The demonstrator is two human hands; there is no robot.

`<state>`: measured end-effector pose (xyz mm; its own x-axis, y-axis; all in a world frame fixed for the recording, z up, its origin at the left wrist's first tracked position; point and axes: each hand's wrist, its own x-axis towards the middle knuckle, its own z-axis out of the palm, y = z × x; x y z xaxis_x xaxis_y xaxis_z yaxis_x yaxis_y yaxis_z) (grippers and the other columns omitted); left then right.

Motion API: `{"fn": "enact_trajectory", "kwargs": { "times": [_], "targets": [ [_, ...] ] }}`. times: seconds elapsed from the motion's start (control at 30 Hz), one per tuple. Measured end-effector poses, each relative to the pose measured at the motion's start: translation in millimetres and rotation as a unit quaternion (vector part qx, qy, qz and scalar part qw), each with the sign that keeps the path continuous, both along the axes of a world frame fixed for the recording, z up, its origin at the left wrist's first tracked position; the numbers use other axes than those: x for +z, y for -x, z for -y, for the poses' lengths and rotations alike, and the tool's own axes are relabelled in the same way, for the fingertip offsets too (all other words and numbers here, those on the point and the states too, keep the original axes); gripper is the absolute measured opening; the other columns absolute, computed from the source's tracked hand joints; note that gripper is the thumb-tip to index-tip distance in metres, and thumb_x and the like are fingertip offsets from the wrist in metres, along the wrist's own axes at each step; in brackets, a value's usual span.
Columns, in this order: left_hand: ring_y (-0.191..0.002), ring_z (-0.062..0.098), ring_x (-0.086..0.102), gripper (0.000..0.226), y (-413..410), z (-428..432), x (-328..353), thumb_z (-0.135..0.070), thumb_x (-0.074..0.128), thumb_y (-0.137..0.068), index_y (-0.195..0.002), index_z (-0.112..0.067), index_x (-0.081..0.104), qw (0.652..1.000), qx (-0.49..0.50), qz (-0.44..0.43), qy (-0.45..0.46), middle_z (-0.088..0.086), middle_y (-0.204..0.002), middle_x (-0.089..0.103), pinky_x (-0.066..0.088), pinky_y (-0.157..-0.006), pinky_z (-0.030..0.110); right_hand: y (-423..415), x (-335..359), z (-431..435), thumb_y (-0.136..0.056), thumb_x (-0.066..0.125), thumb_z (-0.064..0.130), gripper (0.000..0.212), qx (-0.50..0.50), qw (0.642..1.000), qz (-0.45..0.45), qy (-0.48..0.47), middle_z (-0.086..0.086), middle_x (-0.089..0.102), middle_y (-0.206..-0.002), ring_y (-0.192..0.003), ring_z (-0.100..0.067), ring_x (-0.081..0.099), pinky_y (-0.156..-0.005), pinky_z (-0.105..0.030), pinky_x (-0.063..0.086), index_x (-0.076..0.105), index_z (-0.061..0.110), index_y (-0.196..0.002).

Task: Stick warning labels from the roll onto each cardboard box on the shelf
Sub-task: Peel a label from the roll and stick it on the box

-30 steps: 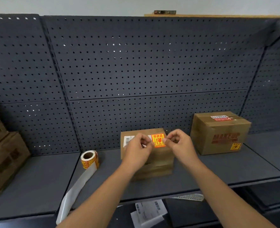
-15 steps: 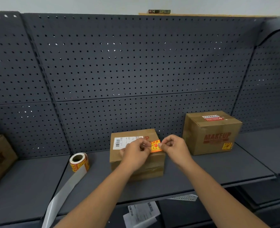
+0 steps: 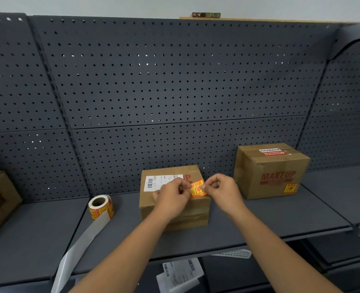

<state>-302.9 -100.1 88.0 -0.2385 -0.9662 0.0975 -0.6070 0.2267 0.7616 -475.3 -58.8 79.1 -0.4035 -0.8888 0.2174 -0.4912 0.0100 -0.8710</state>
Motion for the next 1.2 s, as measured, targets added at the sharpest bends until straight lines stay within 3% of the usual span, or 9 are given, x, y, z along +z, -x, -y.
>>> {"fn": "enact_trajectory", "kwargs": {
  "times": [0.13,0.47,0.97,1.2],
  "targets": [
    [-0.108,0.011,0.057,0.007,-1,0,0,-0.037,0.06,-0.101,-0.102,-0.037,0.067,1.0,-0.004,0.012,0.001,-0.019,-0.101,0.067,0.025,-0.095,0.038,-3,2,-1,-0.086,0.083,0.02,0.014,-0.002,1.0,-0.017,0.0,-0.003,0.069,-0.079,-0.075,-0.016,0.066,-0.071,-0.037,0.057,0.069,0.02,-0.084],
    [-0.102,0.015,0.059,0.016,5,1,-3,-0.052,0.061,-0.097,-0.093,-0.036,0.064,0.998,0.013,0.059,0.033,-0.014,-0.086,0.066,0.032,-0.091,0.041,-11,1,-3,-0.089,0.078,0.02,0.014,-0.019,0.998,-0.066,-0.002,0.004,0.066,-0.078,-0.072,-0.007,0.062,-0.059,-0.014,0.043,0.065,0.022,-0.085],
    [-0.11,0.016,0.051,0.017,13,1,-6,-0.05,0.057,-0.101,-0.114,-0.04,0.053,0.995,0.02,0.086,0.04,-0.014,-0.094,0.068,0.028,-0.095,0.042,-22,1,-2,-0.084,0.085,0.028,0.025,-0.047,0.997,-0.066,-0.005,0.005,0.066,-0.075,-0.069,-0.008,0.062,-0.058,-0.021,0.046,0.062,0.019,-0.086],
    [-0.117,0.02,0.051,0.024,15,-2,-9,-0.049,0.047,-0.106,-0.122,-0.033,0.053,0.987,0.03,0.135,0.077,-0.008,-0.122,0.065,0.028,-0.094,0.043,-27,-2,-2,-0.085,0.085,0.027,0.028,-0.062,0.995,-0.083,0.003,0.003,0.063,-0.075,-0.068,-0.008,0.059,-0.057,-0.02,0.042,0.059,0.017,-0.087]
  ]
}}
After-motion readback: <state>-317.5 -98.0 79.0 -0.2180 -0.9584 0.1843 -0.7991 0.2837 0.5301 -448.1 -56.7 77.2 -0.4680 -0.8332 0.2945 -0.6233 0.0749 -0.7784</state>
